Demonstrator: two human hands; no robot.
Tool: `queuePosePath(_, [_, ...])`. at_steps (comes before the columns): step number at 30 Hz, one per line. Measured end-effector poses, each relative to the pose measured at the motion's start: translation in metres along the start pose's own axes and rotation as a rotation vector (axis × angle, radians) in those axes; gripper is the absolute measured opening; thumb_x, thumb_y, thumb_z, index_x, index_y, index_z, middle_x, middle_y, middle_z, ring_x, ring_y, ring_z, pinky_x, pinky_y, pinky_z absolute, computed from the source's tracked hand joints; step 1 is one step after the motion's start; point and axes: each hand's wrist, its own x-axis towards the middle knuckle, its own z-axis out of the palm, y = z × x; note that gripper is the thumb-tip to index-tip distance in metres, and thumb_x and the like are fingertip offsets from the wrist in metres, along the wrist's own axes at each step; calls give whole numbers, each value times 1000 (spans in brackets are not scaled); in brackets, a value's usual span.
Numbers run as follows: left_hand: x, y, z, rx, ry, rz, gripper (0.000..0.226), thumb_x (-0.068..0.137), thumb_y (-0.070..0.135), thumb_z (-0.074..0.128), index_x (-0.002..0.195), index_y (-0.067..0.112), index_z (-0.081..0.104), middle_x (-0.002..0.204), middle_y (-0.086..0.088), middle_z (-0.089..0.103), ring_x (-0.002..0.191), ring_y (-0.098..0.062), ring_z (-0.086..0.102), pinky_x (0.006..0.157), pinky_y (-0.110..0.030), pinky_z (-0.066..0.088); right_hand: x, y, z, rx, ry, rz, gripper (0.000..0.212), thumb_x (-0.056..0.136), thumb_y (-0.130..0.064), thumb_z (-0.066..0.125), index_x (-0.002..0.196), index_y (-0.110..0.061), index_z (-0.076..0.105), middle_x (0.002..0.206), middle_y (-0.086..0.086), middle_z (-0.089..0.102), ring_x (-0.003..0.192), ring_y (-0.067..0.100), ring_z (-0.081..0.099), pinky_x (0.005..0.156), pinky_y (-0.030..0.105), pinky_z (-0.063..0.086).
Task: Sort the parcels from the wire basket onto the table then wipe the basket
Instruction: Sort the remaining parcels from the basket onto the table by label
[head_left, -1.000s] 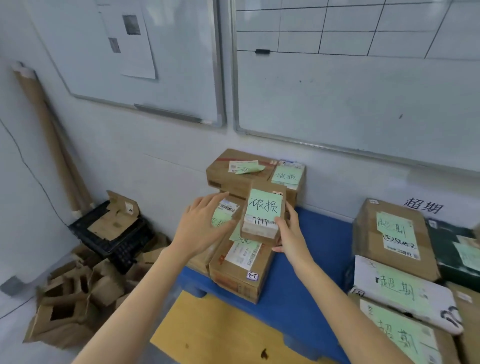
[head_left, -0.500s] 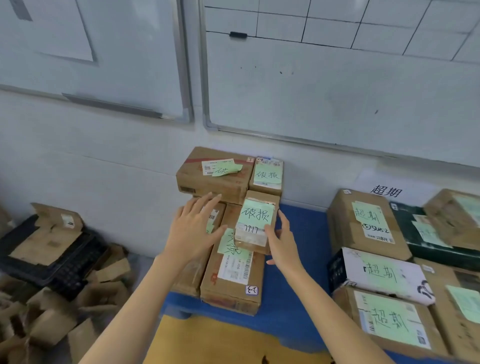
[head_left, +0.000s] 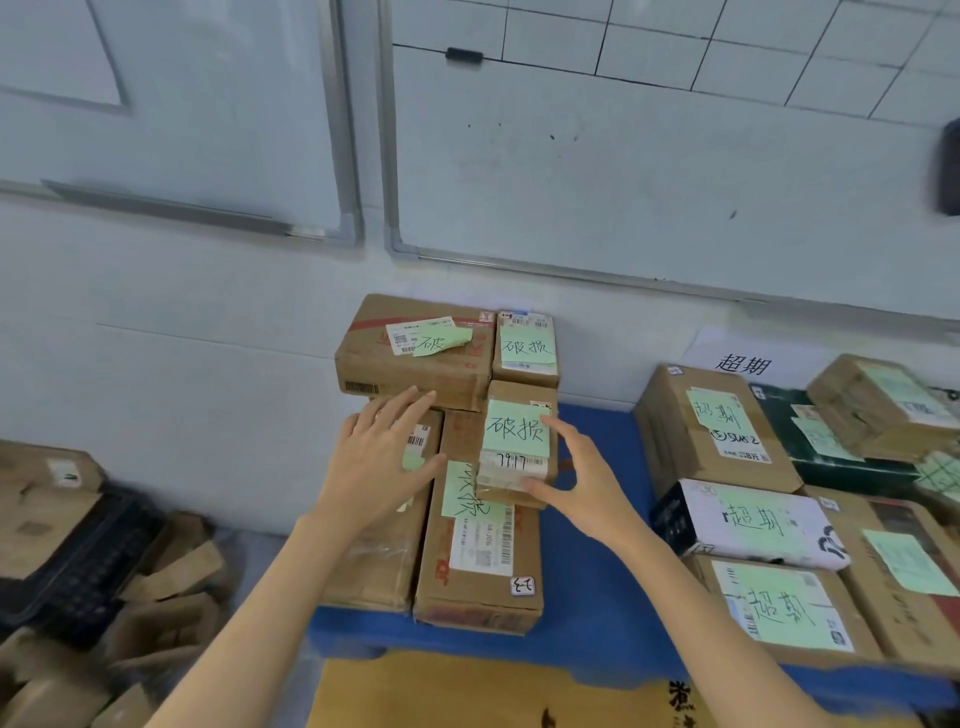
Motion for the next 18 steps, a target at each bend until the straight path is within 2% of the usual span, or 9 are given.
queuePosePath(3, [0,-9,2,10,-3,7,82,81,73,27,152,32,32,158,6,34,142,-22,32,113,-43,28,1,0,2,10,-17,23,77,85,-34,76,144,-44,29,146,-9,40,126,10,45,101,30,41])
queuePosePath(7, [1,-16,3,16,4,23,80,82,71,30,150,31,37,155,5,40,140,-24,38,110,-44,32,0,-3,2,15,-15,28,75,86,-32,76,140,-48,27,146,-9,40,123,12,48,102,35,44])
queuePosePath(10, [2,-17,3,-2,3,30,80,80,69,31,150,30,39,154,4,41,139,-25,39,110,-45,32,-1,-4,3,33,-9,36,74,86,-30,75,140,-47,27,145,-10,39,125,11,47,99,29,42])
queuePosePath(14, [4,-17,4,-7,-1,43,81,80,70,28,151,31,36,156,5,38,141,-24,35,112,-45,30,-4,-5,7,44,11,43,71,86,-33,75,141,-42,32,144,-11,42,118,8,51,95,29,48])
queuePosePath(18, [6,-15,5,-17,0,57,83,79,71,27,151,31,37,155,6,38,140,-24,36,111,-44,31,-8,-5,3,52,-19,38,66,86,-32,75,140,-39,36,138,-18,46,113,4,53,88,21,48])
